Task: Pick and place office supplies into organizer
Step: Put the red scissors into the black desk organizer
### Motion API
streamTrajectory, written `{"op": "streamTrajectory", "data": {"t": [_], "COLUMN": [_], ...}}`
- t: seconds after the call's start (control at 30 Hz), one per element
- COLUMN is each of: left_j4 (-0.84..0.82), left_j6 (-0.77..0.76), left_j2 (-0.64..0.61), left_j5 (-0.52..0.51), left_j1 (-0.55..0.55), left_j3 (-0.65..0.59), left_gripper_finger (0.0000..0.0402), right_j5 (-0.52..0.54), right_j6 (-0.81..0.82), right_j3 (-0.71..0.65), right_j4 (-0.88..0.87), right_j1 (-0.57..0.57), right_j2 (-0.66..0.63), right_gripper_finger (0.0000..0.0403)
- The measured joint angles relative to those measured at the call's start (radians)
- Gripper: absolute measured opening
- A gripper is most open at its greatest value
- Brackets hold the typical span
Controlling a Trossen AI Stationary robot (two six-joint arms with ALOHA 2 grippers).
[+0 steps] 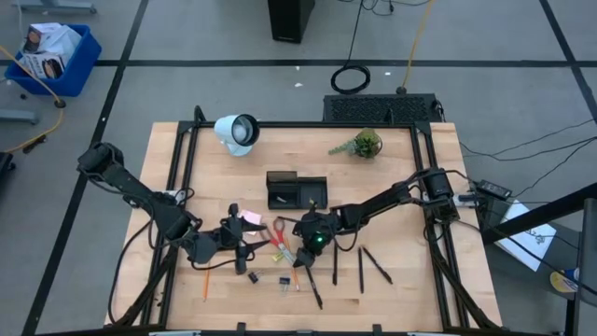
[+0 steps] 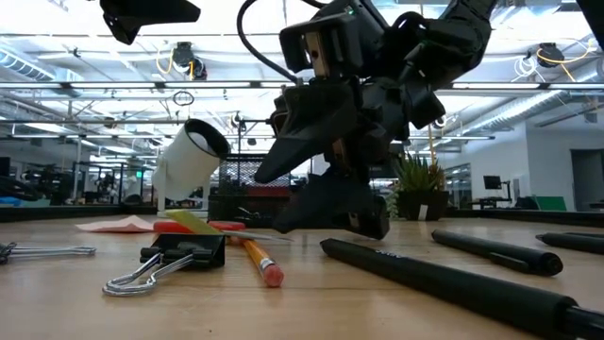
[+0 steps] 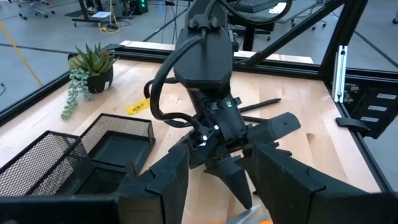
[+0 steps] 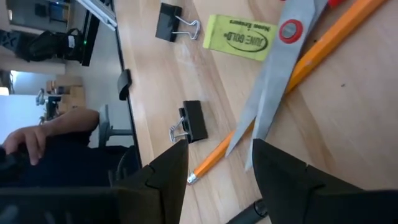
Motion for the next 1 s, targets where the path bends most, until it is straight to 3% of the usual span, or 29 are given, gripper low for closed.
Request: {"op": "streamTrajectory", "data": {"t": [0.27, 0.67, 1.0], "left_j4": [0.000, -0.004, -0.028], "left_j6": [-0.024, -0.030, -0.040], "left_j2": [0.000, 0.000, 0.000], "left_j5": [0.000, 0.000, 0.000], "left_j1": [0.000, -0.009, -0.009], "left_j3": [0.000, 0.000, 0.000], "left_gripper_finger": [0.0184, 0.0184, 0.0184], "right_j5": [0.022, 0.058, -0.002], "right_j6": [0.037, 0.094, 0.124], "right_j3": [-0.001, -0.002, 0.055], "right_j4": [-0.120, -0.092, -0.069], "right_j1": [0.003, 0.024, 0.044], "right_j2": [0.001, 0.006, 0.088], "right_gripper_finger": [0.0166, 0.0166, 0.0166]}}
